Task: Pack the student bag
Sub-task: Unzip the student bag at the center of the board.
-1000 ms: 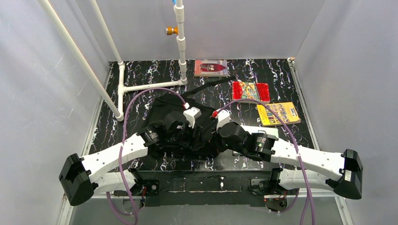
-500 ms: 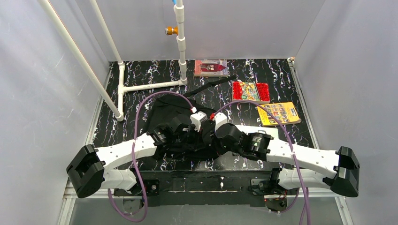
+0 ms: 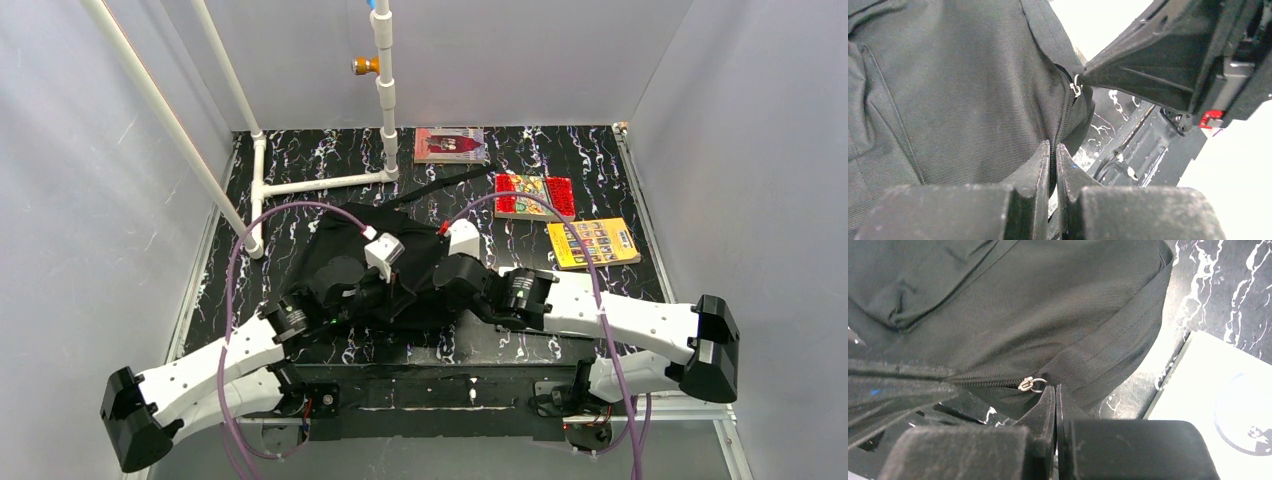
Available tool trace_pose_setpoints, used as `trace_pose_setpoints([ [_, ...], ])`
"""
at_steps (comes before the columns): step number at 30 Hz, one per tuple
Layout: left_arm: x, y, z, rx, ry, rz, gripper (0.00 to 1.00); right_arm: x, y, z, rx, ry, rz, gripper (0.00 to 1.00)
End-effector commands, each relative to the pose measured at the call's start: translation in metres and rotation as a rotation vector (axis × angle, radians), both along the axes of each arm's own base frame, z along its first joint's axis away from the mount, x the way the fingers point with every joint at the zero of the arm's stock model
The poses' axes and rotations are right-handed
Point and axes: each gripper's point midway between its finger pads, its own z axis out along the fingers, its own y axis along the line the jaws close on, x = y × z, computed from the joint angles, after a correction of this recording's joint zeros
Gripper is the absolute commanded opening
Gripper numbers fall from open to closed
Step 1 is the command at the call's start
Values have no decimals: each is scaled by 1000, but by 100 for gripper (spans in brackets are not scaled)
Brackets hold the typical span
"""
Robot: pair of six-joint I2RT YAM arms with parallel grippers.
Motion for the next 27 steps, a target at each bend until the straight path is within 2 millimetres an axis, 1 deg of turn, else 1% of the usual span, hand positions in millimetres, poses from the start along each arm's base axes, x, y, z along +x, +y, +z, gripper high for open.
trace_pose_setpoints([
  [1,-13,31,3,36,-22,22,0,51,-91,0,-387,-174,-251,1],
  [2,-12,33,7,22,-33,35,0,54,-98,-3,-417,-169,-281,1],
  [3,-11,36,14,-3,-57,50,0,54,-110,-4,-465,-165,-321,1],
  [4,-9,41,24,-29,-93,78,0,55,-119,-2,-497,-173,-360,1],
  [6,-5,52,31,-46,-135,126,0,58,-135,7,-540,-194,-423,1],
  [7,-5,55,32,-55,-148,137,0,60,-142,11,-553,-200,-451,1],
  [9,-5,57,29,-50,-157,135,0,59,-153,26,-564,-215,-497,1],
  [10,-7,56,26,-44,-152,123,0,59,-155,31,-552,-221,-505,1],
  [11,-9,54,23,-38,-144,106,0,59,-154,33,-536,-222,-492,1],
  [13,-12,45,18,-37,-118,67,0,61,-140,30,-476,-208,-431,1],
  [15,-16,33,15,-33,-83,12,0,62,-111,29,-357,-186,-335,1],
  [17,-16,19,16,-37,-64,-39,0,65,-85,34,-223,-199,-254,1],
  [18,-16,13,17,-36,-58,-61,0,67,-77,38,-176,-215,-232,1],
  [20,-18,2,19,-48,-48,-108,0,74,-73,46,-155,-259,-240,1],
  [22,-23,-7,21,-71,-40,-162,0,82,-69,48,-169,-285,-233,1],
  [23,-26,-11,22,-81,-37,-185,0,85,-66,45,-177,-285,-212,1],
  [24,-30,-15,23,-94,-35,-213,0,89,-56,46,-142,-295,-196,1],
  [25,-33,-17,25,-106,-38,-235,0,94,-51,43,-124,-294,-185,1],
  [27,-37,-21,32,-126,-53,-270,0,106,-48,33,-120,-271,-190,1],
])
